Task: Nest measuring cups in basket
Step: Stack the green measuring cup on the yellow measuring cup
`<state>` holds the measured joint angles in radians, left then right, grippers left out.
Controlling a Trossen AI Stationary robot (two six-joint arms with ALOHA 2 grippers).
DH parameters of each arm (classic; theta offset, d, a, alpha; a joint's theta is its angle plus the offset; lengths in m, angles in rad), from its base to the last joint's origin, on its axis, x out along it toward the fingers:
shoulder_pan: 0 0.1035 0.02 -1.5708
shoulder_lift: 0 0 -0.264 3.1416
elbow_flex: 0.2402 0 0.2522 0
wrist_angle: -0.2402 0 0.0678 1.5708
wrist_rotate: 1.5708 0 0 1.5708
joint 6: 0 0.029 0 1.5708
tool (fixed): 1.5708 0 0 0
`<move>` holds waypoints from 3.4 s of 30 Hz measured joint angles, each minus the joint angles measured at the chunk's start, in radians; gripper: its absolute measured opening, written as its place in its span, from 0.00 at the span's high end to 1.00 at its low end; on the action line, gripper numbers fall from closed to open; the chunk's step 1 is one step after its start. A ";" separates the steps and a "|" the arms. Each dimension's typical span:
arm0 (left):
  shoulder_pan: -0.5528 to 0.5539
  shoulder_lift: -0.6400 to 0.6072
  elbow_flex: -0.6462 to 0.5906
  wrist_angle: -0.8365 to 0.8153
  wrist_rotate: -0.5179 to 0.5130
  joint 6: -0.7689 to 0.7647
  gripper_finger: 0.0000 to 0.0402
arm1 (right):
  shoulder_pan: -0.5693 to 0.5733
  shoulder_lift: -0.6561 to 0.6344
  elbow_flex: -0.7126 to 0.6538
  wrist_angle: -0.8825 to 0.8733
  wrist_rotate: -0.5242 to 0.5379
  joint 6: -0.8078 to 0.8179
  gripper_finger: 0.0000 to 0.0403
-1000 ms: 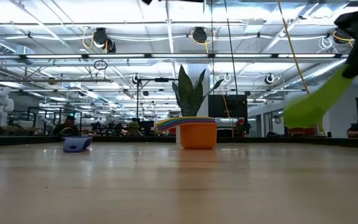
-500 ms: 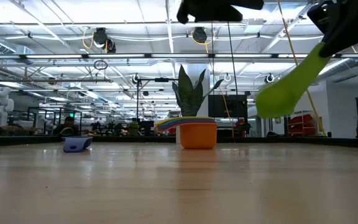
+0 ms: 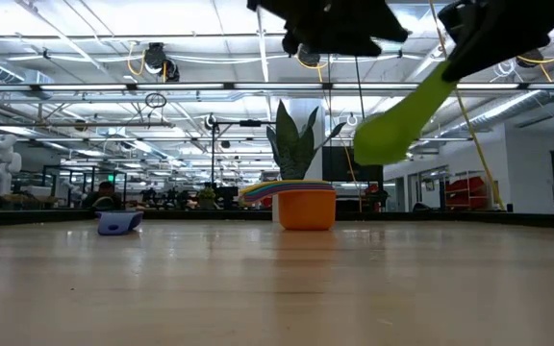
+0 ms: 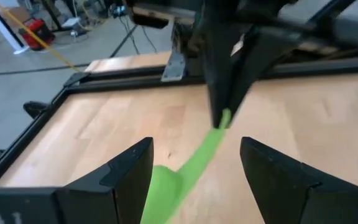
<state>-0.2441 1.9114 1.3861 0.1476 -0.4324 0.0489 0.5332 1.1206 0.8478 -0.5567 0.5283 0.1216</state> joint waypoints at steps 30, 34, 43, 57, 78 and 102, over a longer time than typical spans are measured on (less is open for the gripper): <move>0.104 0.000 0.000 -0.161 0.153 0.056 0.67 | -0.253 0.018 -0.056 0.306 -0.170 -0.266 1.00; 0.111 0.000 0.000 -0.176 0.153 0.054 0.73 | -0.253 0.018 -0.056 0.306 -0.171 -0.266 1.00; 0.117 0.000 -0.001 -0.186 0.190 0.099 0.97 | -0.253 0.018 -0.056 0.335 -0.190 -0.263 1.00; 0.083 -0.108 -0.002 -0.354 -0.145 -0.008 0.98 | -0.180 -0.027 -0.056 0.322 0.117 -0.250 0.71; 0.043 -0.220 -0.472 0.913 -0.222 0.061 0.97 | -0.174 -0.035 -0.163 0.730 0.258 -0.172 0.62; 0.015 -0.066 -0.389 1.153 0.007 0.218 0.98 | -0.252 0.034 -0.356 1.262 0.121 -0.187 0.61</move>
<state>-0.2295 1.8458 0.9970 1.3003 -0.4251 0.2673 0.2810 1.1544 0.4915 0.7054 0.6495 -0.0650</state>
